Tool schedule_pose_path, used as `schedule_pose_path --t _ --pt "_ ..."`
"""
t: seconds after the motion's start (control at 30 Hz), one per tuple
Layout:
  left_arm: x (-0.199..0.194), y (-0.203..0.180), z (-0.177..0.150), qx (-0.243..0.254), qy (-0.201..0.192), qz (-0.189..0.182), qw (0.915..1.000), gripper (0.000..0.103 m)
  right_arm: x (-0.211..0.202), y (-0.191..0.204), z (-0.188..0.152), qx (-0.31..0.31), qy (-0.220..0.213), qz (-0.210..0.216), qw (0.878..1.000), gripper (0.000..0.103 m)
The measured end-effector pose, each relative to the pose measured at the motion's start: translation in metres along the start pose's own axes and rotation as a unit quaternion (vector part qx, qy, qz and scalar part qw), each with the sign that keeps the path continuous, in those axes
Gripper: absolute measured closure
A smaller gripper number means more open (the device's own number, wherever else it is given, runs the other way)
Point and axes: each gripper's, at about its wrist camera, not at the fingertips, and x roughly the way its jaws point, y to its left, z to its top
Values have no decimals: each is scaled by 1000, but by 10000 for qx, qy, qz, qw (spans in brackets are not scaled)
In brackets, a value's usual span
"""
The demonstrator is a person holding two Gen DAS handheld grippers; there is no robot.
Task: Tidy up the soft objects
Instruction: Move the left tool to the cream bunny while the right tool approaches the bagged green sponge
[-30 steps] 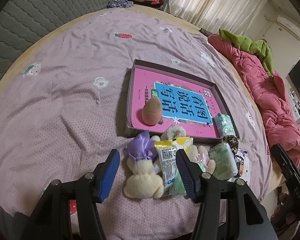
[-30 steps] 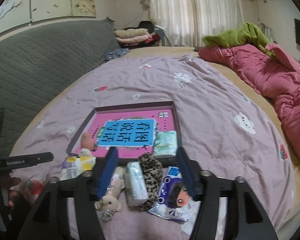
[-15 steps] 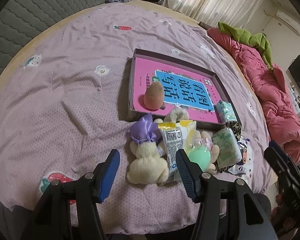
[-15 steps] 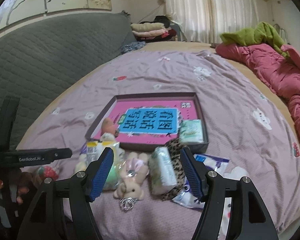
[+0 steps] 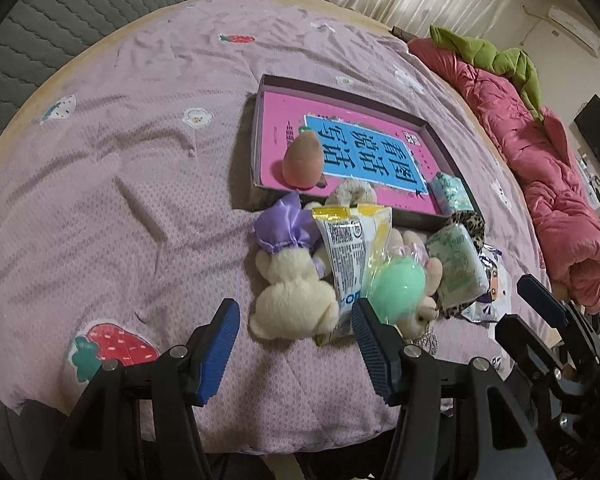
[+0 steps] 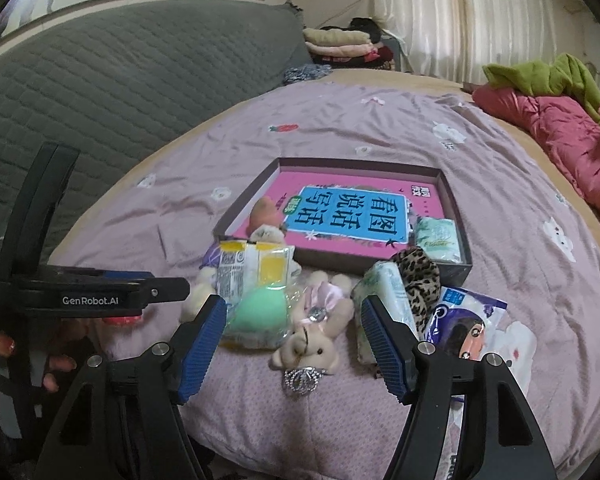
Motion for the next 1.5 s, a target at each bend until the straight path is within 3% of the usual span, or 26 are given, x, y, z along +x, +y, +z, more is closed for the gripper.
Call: schedule_pose_path --t 0.57,1.07,1.23,1.5 --pt "31 2 -16 189 419 152 9988 45 20 3 -7 -73 257 66 9996 31" --pt "39 11 -9 78 379 136 9992 45 55 10 -3 -285 548 116 9980 31" --pt "41 17 -6 -24 371 93 9993 38 70 11 2 -395 633 149 9971 31" --pt "47 21 -2 -97 386 -27 9992 37 90 19 5 -732 797 238 9938 31"
